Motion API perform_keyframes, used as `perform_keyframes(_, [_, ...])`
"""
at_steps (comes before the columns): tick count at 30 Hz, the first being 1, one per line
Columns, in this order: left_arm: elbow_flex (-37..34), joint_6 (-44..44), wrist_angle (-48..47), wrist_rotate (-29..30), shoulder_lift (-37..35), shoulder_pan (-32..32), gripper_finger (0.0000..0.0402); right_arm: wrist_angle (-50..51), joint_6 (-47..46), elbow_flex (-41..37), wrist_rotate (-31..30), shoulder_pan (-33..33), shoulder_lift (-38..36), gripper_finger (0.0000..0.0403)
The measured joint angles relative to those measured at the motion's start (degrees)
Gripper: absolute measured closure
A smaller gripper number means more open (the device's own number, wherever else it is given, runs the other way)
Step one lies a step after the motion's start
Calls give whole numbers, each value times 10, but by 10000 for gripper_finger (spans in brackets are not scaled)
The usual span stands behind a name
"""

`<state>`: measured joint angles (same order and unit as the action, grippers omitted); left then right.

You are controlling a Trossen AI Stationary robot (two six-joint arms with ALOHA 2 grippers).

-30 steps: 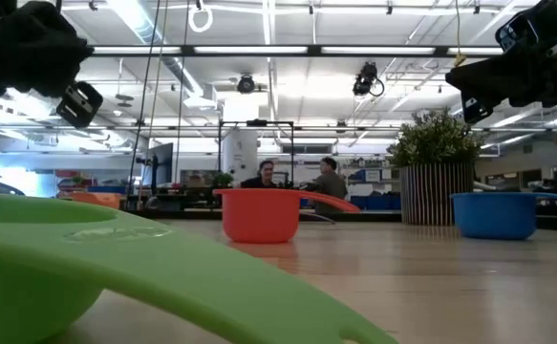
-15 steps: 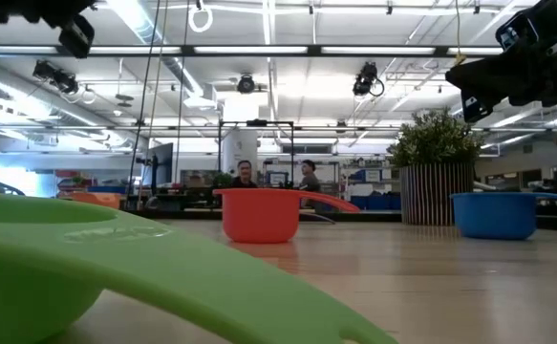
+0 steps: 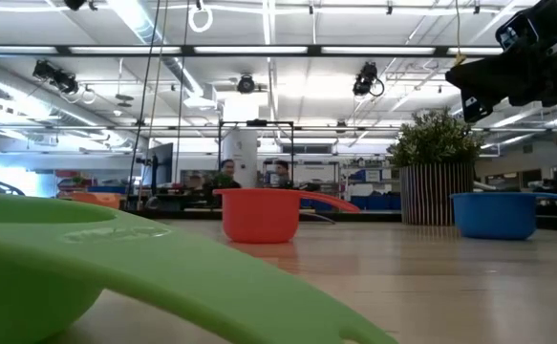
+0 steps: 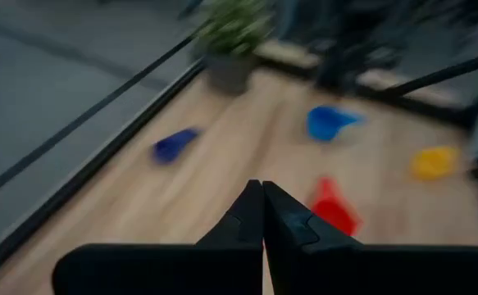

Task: Nest measuring cups in basket
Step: Move the orange measuring cup to the top left of the table

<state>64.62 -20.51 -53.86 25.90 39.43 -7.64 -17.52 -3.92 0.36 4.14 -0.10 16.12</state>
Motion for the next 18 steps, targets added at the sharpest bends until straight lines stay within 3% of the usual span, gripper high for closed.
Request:
perform_keyframes(5, [123, -157, -193, 73, 90, 17, 399, 0, 0, 0, 0, 0, 0, 362])
perform_keyframes(10, [193, -273, -280, 85, 138, 50, 399, 0, 0, 0, 0, 0, 0, 362])
perform_keyframes(18, [210, -269, -323, 84, 154, 96, 370, 0, 0, 0, 0, 0, 0, 362])
